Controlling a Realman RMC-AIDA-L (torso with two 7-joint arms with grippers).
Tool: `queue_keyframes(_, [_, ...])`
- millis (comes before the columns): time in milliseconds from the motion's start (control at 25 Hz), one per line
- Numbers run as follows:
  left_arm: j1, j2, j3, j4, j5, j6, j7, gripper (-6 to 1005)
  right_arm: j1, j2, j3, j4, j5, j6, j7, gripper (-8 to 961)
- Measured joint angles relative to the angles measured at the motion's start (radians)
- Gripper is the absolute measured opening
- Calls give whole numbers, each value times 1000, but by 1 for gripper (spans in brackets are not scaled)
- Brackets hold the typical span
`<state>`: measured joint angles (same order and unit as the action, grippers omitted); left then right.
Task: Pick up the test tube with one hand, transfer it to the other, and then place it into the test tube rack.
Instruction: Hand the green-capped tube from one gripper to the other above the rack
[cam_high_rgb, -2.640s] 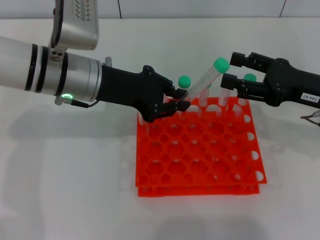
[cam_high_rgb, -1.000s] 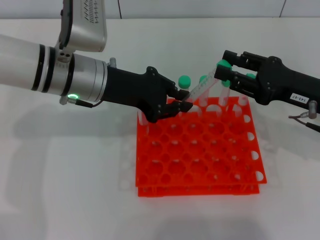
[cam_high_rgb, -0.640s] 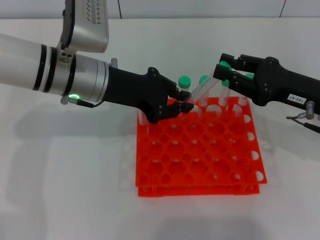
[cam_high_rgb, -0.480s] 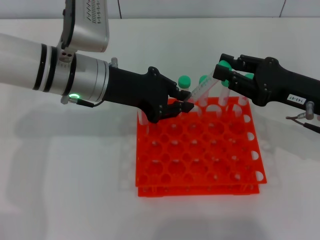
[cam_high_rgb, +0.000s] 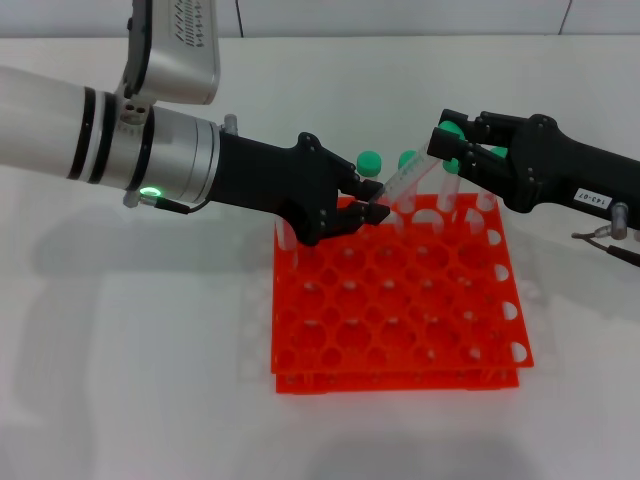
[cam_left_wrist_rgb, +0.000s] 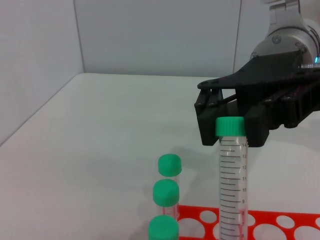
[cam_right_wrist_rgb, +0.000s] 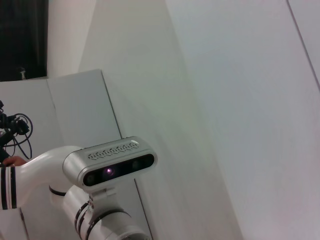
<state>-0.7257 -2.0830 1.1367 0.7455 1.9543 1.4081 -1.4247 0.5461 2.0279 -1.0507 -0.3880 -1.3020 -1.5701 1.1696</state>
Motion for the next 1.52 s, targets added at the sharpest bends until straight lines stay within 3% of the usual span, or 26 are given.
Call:
queue_keyframes(360, [2,0,0,-1,-2,0,4,190,-1,0,0,1,3,1,-1,248])
queue_keyframes(840, [10,-2,0,-2,-35,-16,-10,208,-3,0,0,2,12,-2,-1,248])
queue_keyframes(1240, [32,4,0,66,-20,22,-143,640,-1,-5,0,-3,12,-17,13,248])
queue_keyframes(1280, [45,4,0,100,-11,39,-172,687,-1,-7,0,-4,12,-19,15,248])
queue_keyframes(1520, [194,4,-3,448,10,168,-388,725,-3,-12,0,-14,12,-19,22,248])
